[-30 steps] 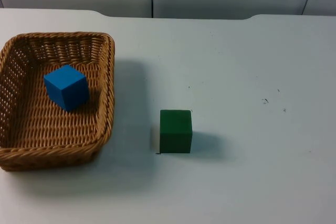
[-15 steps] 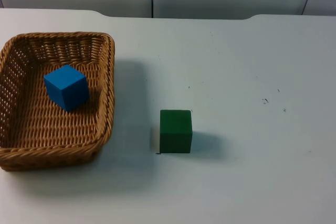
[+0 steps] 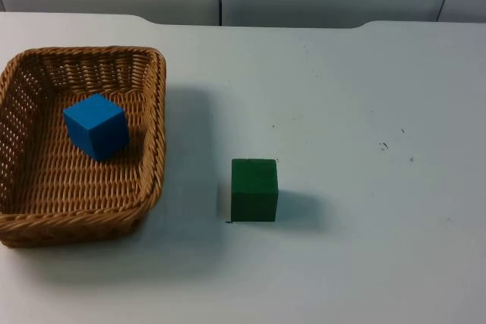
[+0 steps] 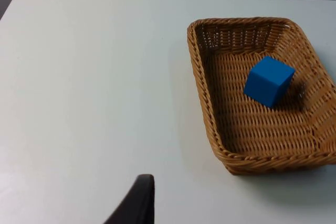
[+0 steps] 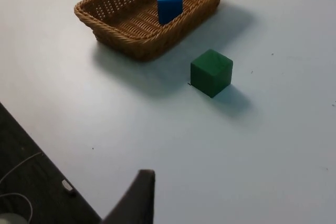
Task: Pick up the basket with the left hand and place the blue cube into the basket with the right hand.
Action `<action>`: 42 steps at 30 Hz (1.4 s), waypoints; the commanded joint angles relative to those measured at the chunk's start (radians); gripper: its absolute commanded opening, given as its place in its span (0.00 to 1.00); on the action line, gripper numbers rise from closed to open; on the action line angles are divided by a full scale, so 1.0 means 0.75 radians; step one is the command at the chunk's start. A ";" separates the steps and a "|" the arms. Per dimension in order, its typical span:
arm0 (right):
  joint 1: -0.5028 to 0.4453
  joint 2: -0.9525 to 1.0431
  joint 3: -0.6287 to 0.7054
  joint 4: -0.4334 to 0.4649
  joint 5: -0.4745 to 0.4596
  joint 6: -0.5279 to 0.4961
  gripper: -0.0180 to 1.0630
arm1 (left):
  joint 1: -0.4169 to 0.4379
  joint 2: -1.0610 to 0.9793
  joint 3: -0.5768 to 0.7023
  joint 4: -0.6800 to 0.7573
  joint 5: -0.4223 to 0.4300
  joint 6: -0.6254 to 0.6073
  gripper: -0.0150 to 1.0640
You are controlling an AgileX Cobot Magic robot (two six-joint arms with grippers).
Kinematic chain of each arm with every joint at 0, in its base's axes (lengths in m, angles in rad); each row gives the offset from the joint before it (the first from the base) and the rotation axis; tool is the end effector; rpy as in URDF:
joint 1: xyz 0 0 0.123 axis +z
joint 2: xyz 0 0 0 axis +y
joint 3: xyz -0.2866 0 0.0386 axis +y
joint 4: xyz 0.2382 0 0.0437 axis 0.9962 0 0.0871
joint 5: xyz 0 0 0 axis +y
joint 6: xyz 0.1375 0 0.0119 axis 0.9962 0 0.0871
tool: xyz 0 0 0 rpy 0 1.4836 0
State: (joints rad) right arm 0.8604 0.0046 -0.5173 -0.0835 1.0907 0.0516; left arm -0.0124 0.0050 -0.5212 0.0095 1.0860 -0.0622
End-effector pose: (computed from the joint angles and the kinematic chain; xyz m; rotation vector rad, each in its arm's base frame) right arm 0.0215 0.0094 0.2530 -0.8172 1.9249 0.4607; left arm 0.0214 0.0009 0.2545 -0.0518 2.0529 -0.0350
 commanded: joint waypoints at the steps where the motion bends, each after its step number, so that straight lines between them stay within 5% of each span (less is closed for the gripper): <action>1: 0.000 -0.006 0.014 -0.011 -0.017 -0.021 0.95 | -0.003 -0.007 0.010 -0.003 -0.011 -0.012 0.99; 42: -0.025 -0.006 0.014 -0.011 -0.017 -0.020 0.95 | -0.003 -0.007 0.010 -0.003 -0.011 -0.012 0.99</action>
State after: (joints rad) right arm 0.8457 0.0046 -0.5173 -0.0835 1.0907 0.0412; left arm -0.0124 0.0050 -0.5212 0.0095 1.0860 -0.0622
